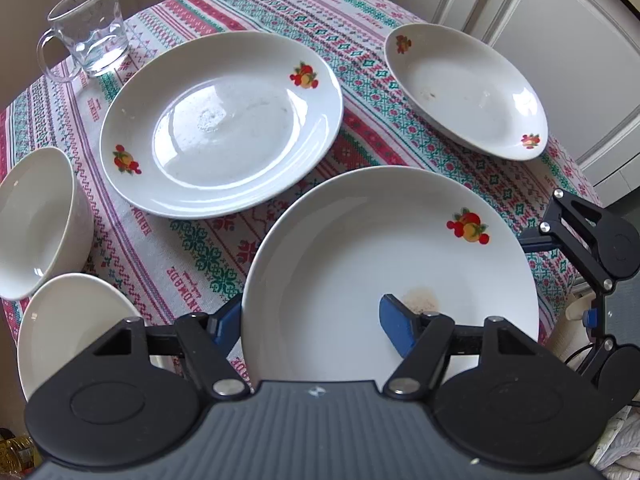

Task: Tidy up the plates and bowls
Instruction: 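Carry the stained plate with the left gripper toward the other flowered plate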

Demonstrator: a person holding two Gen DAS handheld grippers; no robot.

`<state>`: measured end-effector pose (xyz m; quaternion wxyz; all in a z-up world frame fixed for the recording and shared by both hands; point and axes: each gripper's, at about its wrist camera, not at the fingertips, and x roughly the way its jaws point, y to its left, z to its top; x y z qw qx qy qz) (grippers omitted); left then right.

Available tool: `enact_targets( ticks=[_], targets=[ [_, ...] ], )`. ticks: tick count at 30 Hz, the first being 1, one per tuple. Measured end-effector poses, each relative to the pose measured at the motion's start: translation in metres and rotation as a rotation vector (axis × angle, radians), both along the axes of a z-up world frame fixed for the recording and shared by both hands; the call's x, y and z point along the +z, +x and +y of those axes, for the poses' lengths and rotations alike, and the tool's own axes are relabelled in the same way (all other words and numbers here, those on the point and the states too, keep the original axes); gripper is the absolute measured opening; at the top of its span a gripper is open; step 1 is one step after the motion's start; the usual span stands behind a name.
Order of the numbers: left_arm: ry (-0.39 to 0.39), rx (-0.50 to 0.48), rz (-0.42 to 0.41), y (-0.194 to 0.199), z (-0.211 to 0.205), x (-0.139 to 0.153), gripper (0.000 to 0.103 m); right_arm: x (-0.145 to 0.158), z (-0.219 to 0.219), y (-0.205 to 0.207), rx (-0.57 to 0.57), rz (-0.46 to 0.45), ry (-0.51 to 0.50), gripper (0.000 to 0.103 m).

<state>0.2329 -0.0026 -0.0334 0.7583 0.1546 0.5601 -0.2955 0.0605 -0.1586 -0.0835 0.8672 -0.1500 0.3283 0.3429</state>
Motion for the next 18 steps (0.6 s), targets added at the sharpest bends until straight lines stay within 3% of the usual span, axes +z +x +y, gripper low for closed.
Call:
enact_targets(
  ticks=[18],
  targets=[
    [-0.068, 0.009, -0.038, 0.016, -0.021, 0.03, 0.07, 0.03, -0.025, 0.016, 0.006, -0.023, -0.01, 0.103]
  ],
)
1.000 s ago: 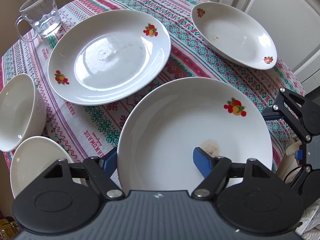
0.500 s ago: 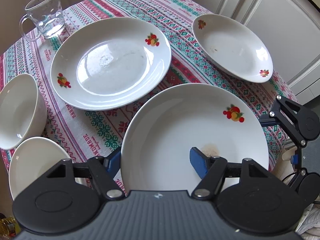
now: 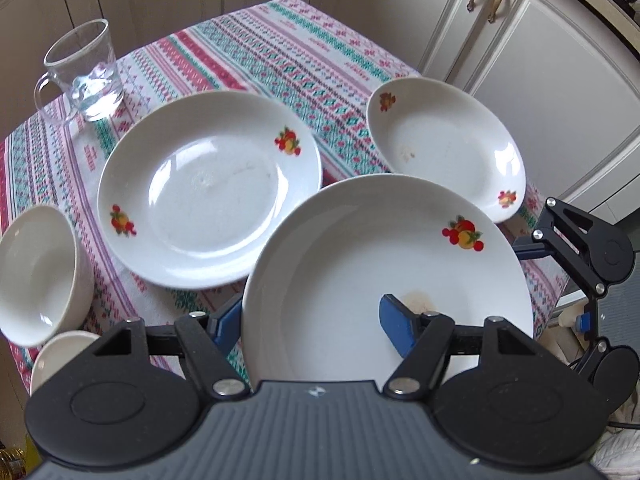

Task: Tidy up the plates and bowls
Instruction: 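Carry the stained plate with the left gripper toward the other flowered plate, then lower the stained plate onto the flowered white plate with the left gripper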

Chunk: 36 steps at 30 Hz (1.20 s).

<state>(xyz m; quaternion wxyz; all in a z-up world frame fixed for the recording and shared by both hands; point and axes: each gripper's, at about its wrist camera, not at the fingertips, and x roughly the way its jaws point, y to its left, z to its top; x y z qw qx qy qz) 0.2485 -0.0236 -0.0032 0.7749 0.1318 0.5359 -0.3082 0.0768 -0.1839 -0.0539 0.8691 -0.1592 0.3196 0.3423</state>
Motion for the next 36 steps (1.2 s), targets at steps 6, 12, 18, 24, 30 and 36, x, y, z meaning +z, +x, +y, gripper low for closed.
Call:
enact_targets(
  ticks=[6, 12, 18, 24, 30, 36],
  targets=[
    [-0.011, -0.031, -0.014, 0.014, -0.025, 0.005, 0.07, 0.008, -0.019, 0.01, -0.031, -0.016, -0.003, 0.103],
    [-0.023, -0.067, -0.008, 0.029, -0.053, 0.003, 0.07, 0.011, -0.042, 0.017, -0.073, -0.018, -0.004, 0.103],
    [-0.028, -0.119, -0.006, 0.041, -0.085, 0.002, 0.07, 0.012, -0.066, 0.024, -0.126, -0.02, -0.006, 0.103],
    [-0.037, -0.17, -0.004, 0.051, -0.118, -0.003, 0.07, 0.012, -0.09, 0.025, -0.185, -0.027, -0.007, 0.103],
    [-0.037, -0.215, 0.0, 0.058, -0.145, -0.01, 0.07, 0.011, -0.109, 0.024, -0.236, -0.024, -0.009, 0.103],
    [-0.041, -0.254, 0.001, 0.062, -0.164, -0.018, 0.07, 0.008, -0.124, 0.024, -0.287, -0.018, -0.006, 0.103]
  ],
)
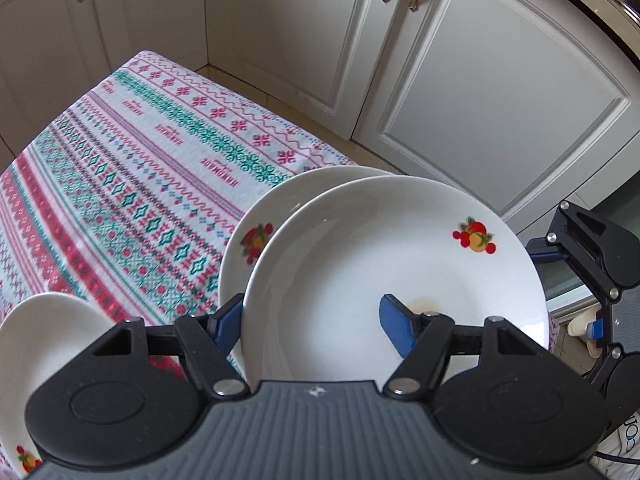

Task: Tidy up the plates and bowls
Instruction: 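Lower the stained plate onto the flowered white plate with the left gripper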

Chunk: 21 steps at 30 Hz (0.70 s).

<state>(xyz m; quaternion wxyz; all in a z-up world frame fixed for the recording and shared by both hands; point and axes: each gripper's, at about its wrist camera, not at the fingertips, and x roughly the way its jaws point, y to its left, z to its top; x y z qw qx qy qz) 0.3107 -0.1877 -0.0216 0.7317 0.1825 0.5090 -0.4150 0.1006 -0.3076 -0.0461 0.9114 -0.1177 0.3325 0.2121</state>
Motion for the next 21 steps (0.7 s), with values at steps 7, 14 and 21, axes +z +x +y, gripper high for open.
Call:
enact_targets(
  ticks=[7, 14, 21],
  targets=[
    [0.003, -0.011, 0.013, 0.007, -0.006, -0.011, 0.07, -0.004, -0.005, 0.005, -0.033, 0.014, 0.004, 0.103],
    [-0.005, -0.015, 0.019, 0.011, -0.007, -0.016, 0.07, -0.004, -0.006, 0.008, -0.049, 0.029, -0.001, 0.103],
    [-0.014, -0.022, 0.011, 0.013, -0.01, -0.019, 0.07, -0.006, -0.008, 0.009, -0.068, 0.041, 0.001, 0.103]
  ],
)
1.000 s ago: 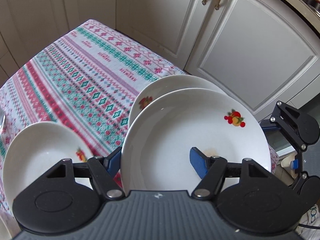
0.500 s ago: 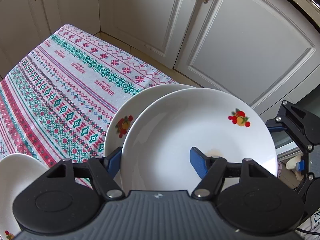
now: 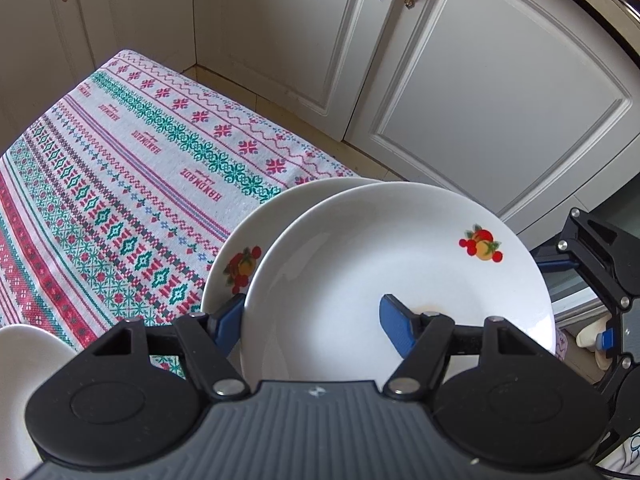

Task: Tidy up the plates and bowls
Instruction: 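Lower the stained plate onto the flowered white plate with the left gripper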

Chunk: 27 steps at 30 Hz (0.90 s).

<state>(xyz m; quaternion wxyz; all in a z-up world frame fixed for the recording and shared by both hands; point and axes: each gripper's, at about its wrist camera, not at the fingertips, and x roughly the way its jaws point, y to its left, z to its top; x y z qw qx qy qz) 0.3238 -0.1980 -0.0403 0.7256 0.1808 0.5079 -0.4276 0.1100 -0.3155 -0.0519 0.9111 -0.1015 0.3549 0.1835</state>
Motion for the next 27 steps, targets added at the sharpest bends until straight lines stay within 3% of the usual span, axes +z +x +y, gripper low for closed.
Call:
enact_targets(
  ticks=[27],
  targets=[
    [-0.056, 0.036, -0.036, 0.0019, 0.0017, 0.0083, 0.073, 0.0054, 0.0041, -0.0029, -0.023, -0.015, -0.033, 0.103]
  ],
)
